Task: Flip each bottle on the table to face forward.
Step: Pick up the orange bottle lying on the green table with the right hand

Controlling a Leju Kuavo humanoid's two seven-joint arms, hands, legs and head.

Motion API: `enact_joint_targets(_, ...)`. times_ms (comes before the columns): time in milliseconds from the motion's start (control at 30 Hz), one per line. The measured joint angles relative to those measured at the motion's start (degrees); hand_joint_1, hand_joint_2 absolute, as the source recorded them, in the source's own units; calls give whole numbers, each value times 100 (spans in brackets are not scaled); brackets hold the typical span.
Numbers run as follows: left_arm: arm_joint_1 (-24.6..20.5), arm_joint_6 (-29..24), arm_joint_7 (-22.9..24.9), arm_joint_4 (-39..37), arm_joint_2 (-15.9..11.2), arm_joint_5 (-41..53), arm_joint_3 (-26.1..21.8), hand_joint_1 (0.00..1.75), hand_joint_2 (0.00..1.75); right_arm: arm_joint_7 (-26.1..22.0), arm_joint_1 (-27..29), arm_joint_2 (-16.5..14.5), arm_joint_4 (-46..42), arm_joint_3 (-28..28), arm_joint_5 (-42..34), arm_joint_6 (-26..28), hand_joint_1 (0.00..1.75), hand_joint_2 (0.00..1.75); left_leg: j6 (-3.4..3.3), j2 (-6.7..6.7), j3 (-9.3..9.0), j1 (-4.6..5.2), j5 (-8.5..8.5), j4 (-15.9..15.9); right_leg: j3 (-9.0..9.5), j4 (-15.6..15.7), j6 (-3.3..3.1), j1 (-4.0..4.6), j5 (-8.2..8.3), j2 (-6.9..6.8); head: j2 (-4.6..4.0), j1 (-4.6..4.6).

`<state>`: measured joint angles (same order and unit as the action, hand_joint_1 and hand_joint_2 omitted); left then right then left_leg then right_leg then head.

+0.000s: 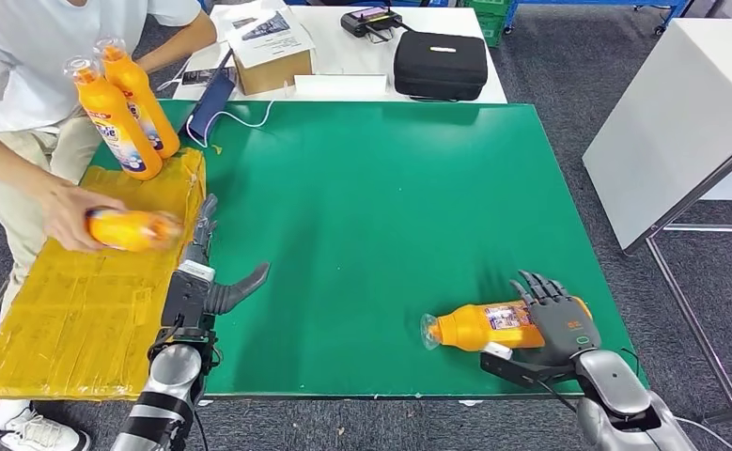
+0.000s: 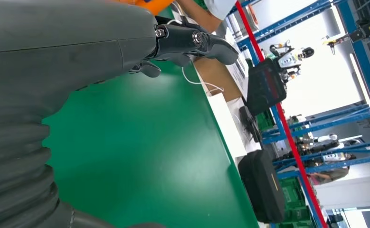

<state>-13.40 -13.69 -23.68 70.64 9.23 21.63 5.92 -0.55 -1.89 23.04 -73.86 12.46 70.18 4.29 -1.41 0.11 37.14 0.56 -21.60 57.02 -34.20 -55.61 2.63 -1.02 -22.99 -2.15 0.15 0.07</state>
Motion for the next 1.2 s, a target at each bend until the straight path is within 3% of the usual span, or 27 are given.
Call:
enact_joint_targets(433,-2,-2,13,0,10,-3,38,0,175,9,-166,146,277,53,32,-92,0,175,-9,-1,-27,1,2,0,29,7,7,-2,5,0,0,0)
enact_joint_targets(467,-2,-2,14,0,10,-5,38,0,175,14,-172,160,280,59,40,-121,10,175,-9,-1,-29,1,2,0,29,7,7,-2,5,0,0,-1)
enact_joint_targets(567,-4,-2,14,-1,10,-20,47,0,175,40,-185,230,306,92,87,-185,140,175,-12,-2,-35,1,0,0,22,9,8,-2,3,-1,0,0)
enact_joint_targets(600,-4,-4,14,-2,10,-29,52,0,175,46,-187,252,327,101,101,-183,173,175,-14,-2,-37,1,-1,0,25,10,9,-2,2,-1,0,1)
enact_joint_targets(967,-49,-9,6,-38,11,-126,76,0,175,-69,-233,463,460,198,-10,-287,175,175,-20,-4,-37,2,0,1,39,10,13,-3,6,0,0,1)
enact_joint_targets(1200,-92,-8,-2,-61,23,-133,144,0,175,-274,-440,394,592,356,-112,-231,175,175,-18,2,-33,2,-3,1,39,10,13,-2,8,8,0,0)
